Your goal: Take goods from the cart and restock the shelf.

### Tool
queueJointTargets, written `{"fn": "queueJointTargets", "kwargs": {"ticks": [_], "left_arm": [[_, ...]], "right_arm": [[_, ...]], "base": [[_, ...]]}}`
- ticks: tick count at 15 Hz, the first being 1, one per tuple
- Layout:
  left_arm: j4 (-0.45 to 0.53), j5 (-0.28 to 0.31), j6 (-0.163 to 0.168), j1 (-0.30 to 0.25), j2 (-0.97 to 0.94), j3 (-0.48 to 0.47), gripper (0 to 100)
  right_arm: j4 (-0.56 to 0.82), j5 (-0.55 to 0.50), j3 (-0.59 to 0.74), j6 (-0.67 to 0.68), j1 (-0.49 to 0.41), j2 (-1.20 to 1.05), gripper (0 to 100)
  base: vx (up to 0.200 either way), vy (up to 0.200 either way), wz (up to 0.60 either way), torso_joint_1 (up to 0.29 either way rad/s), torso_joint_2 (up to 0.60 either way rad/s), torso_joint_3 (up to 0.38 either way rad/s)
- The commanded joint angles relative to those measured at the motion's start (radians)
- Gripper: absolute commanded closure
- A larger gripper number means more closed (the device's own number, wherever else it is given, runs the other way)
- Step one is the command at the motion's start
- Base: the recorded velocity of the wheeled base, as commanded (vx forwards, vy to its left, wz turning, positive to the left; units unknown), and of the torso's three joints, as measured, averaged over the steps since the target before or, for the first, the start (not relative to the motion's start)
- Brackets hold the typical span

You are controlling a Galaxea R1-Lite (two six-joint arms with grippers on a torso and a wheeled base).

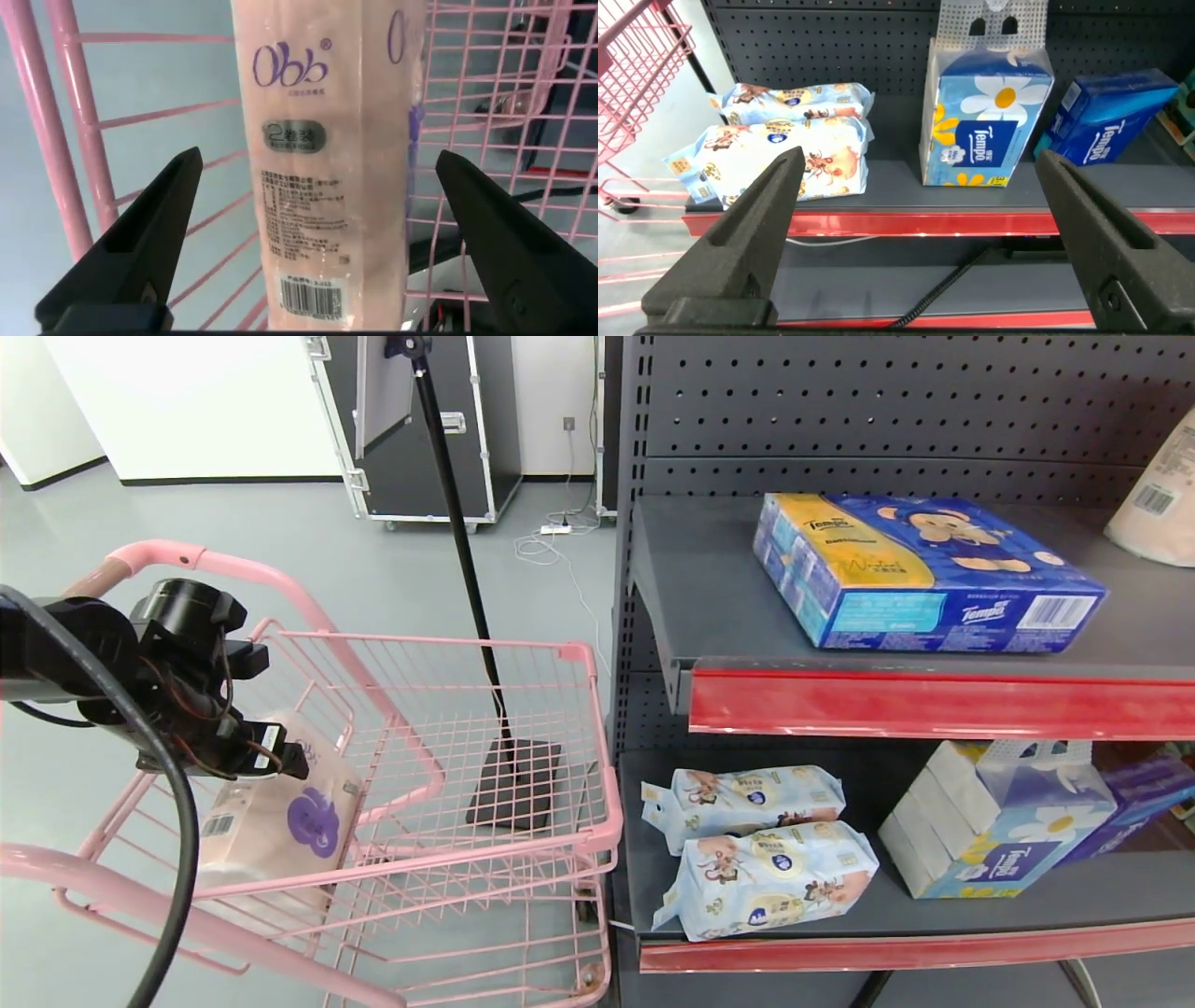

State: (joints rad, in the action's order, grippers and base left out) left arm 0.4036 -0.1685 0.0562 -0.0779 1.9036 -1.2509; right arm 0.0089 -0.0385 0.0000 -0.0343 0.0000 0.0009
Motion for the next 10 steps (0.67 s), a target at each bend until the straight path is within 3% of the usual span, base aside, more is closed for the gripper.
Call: {"fn": "queueJointTargets", "kwargs": {"ticks": [1, 3, 6, 10], "left_arm": [[0.001, 0.004, 0.017, -0.022, 0.026, -0.004, 0], [0.001, 0.023, 0.057, -0.039, 0.043, -0.004, 0], [0.0, 0.078, 0.065, -0.04, 0.075, -0.01, 0], [0.0, 0.099, 0.093, -0.031, 0.104, -0.036, 0]], "right_arm": [[0.0, 0.0, 0.0, -0.003, 0.0, 0.001, 0], [0.0, 0.0, 0.0, -0.003, 0.0, 0.001, 0], [0.0, 0.0, 0.0, -0.003, 0.0, 0.001, 0], [0.0, 0.0, 0.0, -0.004, 0.0, 0.001, 0]], "base": [[0.0, 0.0, 0.0, 0.0, 0.0, 0.0], [0.0, 0.0, 0.0, 0.0, 0.0, 0.0], [0.0, 0.0, 0.0, 0.0, 0.0, 0.0], [0.0, 0.0, 0.0, 0.0, 0.0, 0.0]]}}
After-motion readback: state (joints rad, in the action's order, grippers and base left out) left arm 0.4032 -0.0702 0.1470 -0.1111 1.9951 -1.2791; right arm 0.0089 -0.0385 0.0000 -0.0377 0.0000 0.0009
